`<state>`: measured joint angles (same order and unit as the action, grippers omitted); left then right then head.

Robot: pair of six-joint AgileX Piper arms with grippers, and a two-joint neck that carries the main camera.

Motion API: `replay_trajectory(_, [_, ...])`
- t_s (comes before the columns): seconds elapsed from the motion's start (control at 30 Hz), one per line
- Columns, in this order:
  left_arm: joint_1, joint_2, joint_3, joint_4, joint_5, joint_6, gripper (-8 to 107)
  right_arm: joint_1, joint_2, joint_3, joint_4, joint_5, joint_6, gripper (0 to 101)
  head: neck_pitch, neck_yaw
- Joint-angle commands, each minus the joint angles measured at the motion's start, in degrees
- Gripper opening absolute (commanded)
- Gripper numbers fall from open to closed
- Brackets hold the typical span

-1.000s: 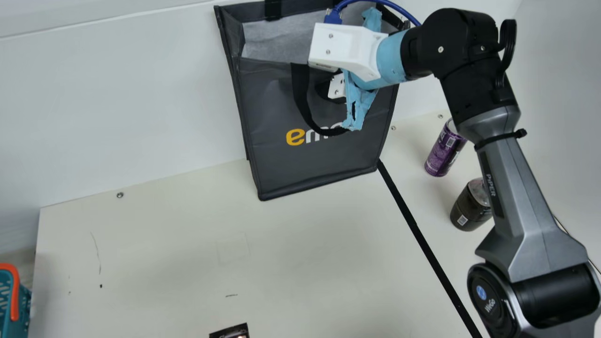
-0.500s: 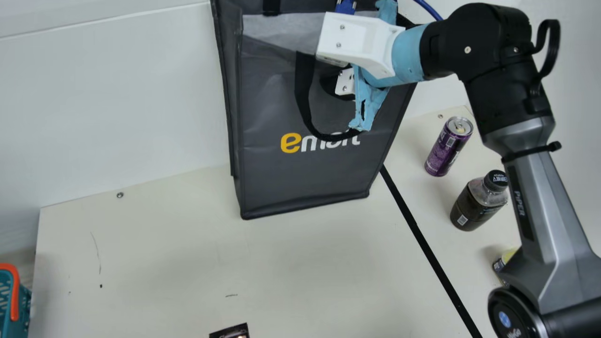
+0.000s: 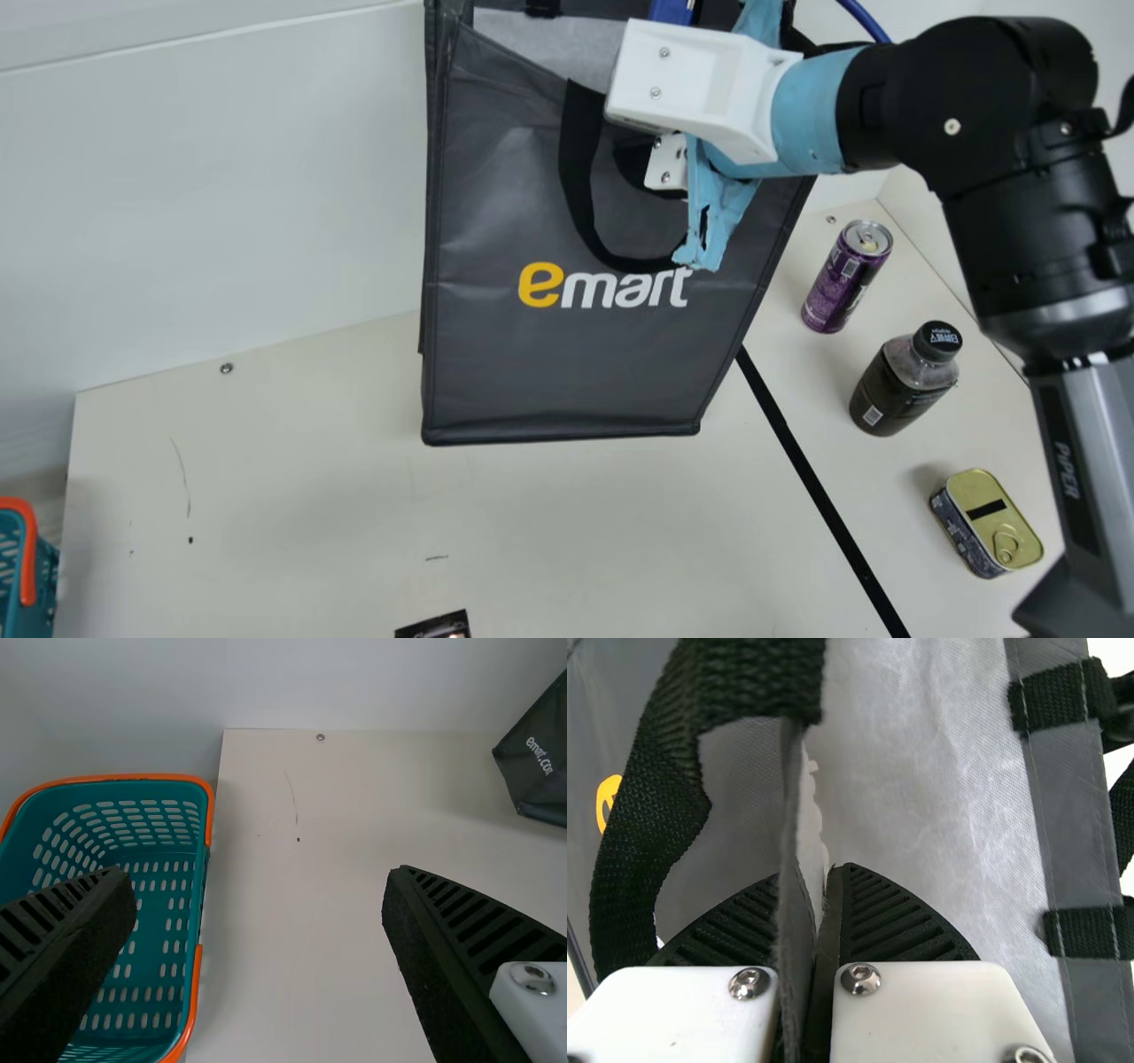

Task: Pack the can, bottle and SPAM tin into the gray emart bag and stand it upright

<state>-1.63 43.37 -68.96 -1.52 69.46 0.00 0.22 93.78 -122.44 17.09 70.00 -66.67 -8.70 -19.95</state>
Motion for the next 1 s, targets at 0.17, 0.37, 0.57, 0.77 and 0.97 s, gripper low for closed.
replay_trajectory(0.17, [0.0, 0.0, 0.0, 0.0, 0.0, 0.0, 90, 1.3, -4.9, 3.3, -1.2, -0.1, 0.3, 0, -1.3, 0.0])
replay_trajectory(0.37, [0.0, 0.0, 0.0, 0.0, 0.0, 0.0, 90, 2.5, -8.9, 6.5, -1.6, -0.1, 0.6, 0, -1.3, 0.0])
replay_trajectory(0.57, [0.0, 0.0, 0.0, 0.0, 0.0, 0.0, 90, 3.6, -12.7, 10.3, -1.7, -0.1, 0.9, 0, -1.3, 0.0])
replay_trajectory(0.77, [0.0, 0.0, 0.0, 0.0, 0.0, 0.0, 90, 4.6, -16.3, 14.2, -1.9, -0.1, 1.4, 0, -1.3, 0.0])
replay_trajectory(0.97, [0.0, 0.0, 0.0, 0.0, 0.0, 0.0, 90, 6.4, -20.0, 18.4, -2.6, -0.1, 2.3, 0, -1.3, 0.0])
